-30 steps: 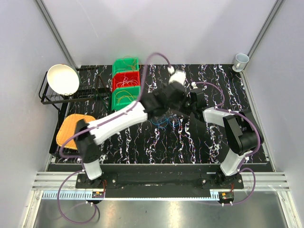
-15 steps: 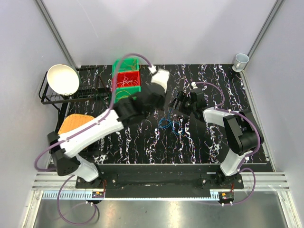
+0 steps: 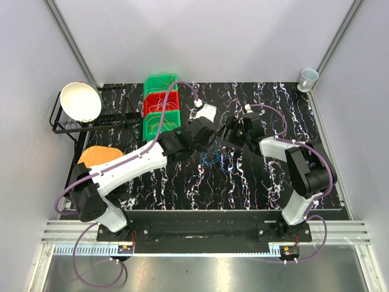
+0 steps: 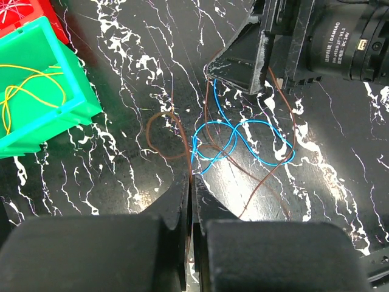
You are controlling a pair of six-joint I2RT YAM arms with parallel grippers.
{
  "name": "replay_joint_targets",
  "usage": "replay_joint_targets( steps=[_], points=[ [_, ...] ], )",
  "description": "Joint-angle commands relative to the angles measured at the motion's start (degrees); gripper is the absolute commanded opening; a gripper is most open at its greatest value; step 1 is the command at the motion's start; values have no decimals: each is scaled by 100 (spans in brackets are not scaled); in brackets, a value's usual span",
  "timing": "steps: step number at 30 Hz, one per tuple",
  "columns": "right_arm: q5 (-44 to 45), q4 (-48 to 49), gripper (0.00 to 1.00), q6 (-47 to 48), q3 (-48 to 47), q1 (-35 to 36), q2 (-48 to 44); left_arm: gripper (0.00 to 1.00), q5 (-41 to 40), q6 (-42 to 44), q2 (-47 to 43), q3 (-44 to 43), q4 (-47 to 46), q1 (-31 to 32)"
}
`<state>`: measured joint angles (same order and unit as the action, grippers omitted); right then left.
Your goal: Untangle the cables
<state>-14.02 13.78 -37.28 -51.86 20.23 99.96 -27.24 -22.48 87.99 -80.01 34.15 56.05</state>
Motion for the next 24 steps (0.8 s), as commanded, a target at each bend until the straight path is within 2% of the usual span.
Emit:
replay_joint_targets(
  steps=[1,4,8,11,20,24],
  points=[
    [373,-94,83,194,-202,7,-170,0,0,182,-378,-287,-128,-24],
    [917,-375,89,256,-237,-1,-302,0,149,550,-642,-567,-5,-24],
    [1217,-631,96,265,-308,-19,-311,0,623,938,-1002,-884,258,-15],
    [1244,-657,96,291,-334,-28,-267,0,677,1000,-1441,-1051,521,-24],
    [1367,-895,97,414,-527,-72,-65,2,62,1167,-3215,-1228,593,-24],
    [1218,-781,95,432,-484,-72,-135,2,87,1237,-3525,-1026,531,-24]
  ],
)
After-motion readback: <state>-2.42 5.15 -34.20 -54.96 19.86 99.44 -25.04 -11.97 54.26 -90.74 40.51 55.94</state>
